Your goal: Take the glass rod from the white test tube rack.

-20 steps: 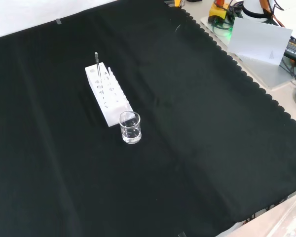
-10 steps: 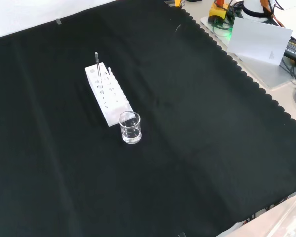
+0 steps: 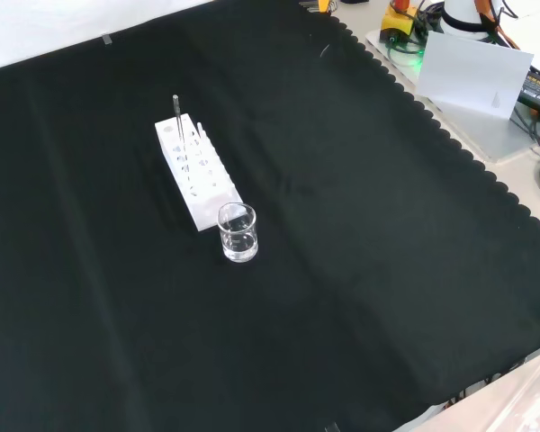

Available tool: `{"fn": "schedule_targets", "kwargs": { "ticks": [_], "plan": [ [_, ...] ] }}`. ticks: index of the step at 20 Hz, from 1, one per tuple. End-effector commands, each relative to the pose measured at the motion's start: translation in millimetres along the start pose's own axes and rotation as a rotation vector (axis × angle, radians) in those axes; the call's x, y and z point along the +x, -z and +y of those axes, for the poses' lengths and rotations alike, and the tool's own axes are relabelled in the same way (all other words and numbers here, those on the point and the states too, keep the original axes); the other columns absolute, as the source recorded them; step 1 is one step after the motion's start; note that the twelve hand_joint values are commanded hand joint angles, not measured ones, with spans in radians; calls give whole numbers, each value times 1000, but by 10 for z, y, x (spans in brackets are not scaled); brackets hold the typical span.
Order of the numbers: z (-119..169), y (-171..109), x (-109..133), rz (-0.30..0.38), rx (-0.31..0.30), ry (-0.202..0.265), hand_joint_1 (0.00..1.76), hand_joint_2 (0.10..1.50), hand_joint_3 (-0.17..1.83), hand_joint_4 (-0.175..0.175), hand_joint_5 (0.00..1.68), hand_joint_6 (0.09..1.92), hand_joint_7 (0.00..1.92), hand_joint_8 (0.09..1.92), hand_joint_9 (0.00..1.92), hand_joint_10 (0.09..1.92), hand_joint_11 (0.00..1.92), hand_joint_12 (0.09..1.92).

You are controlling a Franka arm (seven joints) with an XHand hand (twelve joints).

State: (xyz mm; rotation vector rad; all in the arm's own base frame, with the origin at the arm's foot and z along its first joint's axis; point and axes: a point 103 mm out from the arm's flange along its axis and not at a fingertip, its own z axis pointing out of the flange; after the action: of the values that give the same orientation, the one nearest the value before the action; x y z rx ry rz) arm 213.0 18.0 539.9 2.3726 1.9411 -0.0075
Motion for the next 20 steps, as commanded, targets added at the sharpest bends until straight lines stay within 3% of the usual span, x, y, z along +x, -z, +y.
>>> {"fn": "schedule_targets", "kwargs": {
  "ticks": [1, 10, 11, 13, 20],
  "plan": [
    [317, 42, 210, 0, 12, 35, 835, 1136, -175, -164, 202, 121, 130, 856, 310, 832, 285, 1387],
    [980, -172, 484, -6, 50, 93, 833, 1137, -175, -164, 232, 114, 186, 848, 345, 814, 296, 1374],
    [1237, -246, 529, -13, 42, 129, 835, 1136, -175, -164, 234, 114, 192, 850, 353, 816, 304, 1377],
    [1466, -387, 596, -5, 54, 139, 838, 1136, -175, -164, 236, 114, 200, 851, 364, 818, 316, 1381],
    [1923, -741, 703, 8, 61, 172, 840, 1137, -175, -165, 246, 112, 219, 853, 389, 815, 316, 1380]
  ]
}}
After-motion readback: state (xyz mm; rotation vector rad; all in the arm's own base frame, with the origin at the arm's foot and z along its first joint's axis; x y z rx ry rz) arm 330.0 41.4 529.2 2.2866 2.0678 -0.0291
